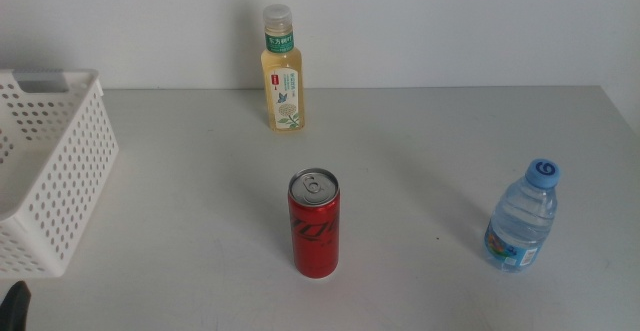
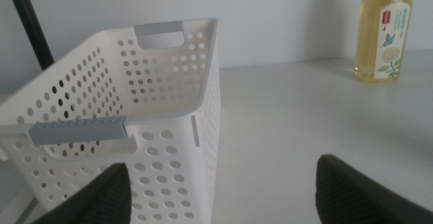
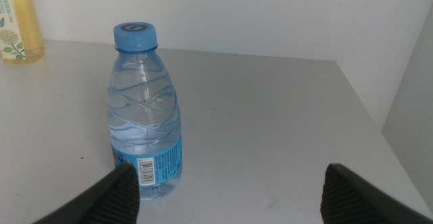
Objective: Use arms to grab the bottles and put them into the dustbin to the left of the table.
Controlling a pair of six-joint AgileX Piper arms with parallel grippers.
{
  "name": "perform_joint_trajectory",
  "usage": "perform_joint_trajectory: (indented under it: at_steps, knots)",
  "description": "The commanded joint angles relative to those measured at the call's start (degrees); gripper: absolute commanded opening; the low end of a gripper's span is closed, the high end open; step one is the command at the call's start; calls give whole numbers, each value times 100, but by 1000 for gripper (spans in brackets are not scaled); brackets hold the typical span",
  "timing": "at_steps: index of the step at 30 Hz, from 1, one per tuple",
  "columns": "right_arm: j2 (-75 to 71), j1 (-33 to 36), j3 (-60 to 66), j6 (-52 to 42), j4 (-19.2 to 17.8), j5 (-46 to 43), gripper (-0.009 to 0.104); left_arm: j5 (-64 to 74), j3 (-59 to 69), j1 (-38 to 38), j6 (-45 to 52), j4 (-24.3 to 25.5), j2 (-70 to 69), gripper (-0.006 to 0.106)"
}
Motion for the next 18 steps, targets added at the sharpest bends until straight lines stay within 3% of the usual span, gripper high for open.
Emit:
perform_joint_trajectory:
  at_steps: [1,8,18]
  knots:
    - [-123,-36,-53,-28,-54,-448,94,-472,4,-5,-69,-57,-129,93]
    - [-123,-36,-53,-28,-54,-448,94,-1856,4,-617,-123,-47,870,93]
    - [-123,-36,-53,-28,-54,-448,94,-4439,4,-2595,-81,-74,3459,93]
